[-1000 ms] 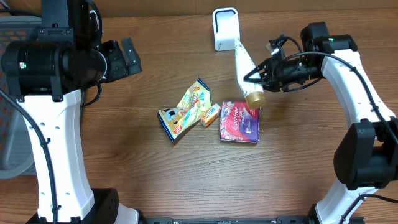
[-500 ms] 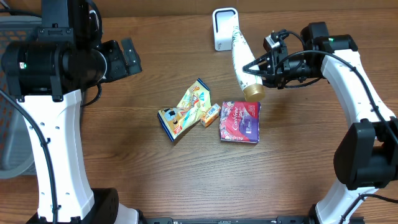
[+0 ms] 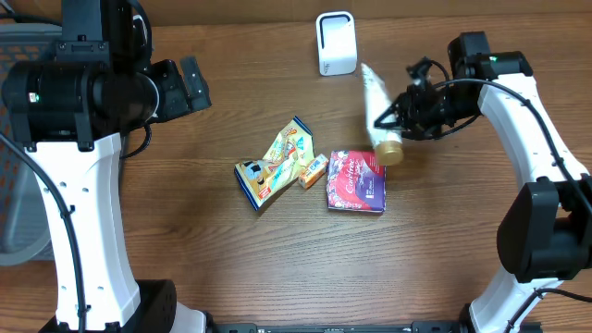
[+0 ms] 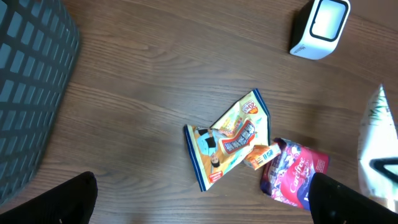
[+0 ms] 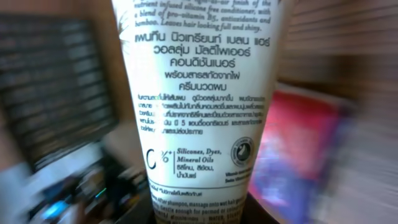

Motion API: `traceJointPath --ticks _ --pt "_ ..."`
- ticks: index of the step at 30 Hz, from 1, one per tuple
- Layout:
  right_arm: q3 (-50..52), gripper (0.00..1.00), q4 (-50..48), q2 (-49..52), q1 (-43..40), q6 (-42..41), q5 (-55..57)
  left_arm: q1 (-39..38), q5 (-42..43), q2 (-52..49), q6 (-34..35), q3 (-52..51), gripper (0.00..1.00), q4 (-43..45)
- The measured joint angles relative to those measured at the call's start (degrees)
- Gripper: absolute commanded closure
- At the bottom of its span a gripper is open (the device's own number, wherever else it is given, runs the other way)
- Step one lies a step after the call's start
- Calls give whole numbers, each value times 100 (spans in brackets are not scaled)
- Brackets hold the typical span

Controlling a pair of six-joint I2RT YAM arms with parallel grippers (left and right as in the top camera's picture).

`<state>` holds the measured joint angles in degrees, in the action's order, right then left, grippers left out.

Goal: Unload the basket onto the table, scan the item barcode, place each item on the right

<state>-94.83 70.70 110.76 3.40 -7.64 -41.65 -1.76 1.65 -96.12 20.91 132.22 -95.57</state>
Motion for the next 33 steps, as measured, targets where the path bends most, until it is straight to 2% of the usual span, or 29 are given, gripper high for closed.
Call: traceJointPath --ticks 9,15,25,27,30,33 --pt "74 74 39 -2 -203 -1093 3591 0 0 0 0 0 0 -2" --pt "518 71 -162 -2 -208 -1683 4927 0 2 0 0 0 0 -2" --pt "1095 67 -448 -9 -179 -1980 5136 0 0 0 0 0 0 0" --pt "1095 60 -487 -37 -181 -1996 5042 0 0 0 0 0 0 0" --pt "1093 41 -448 -79 -179 -2011 4946 0 0 0 0 0 0 0" --pt "1047 37 -315 -79 -179 -1926 4896 0 0 0 0 0 0 0"
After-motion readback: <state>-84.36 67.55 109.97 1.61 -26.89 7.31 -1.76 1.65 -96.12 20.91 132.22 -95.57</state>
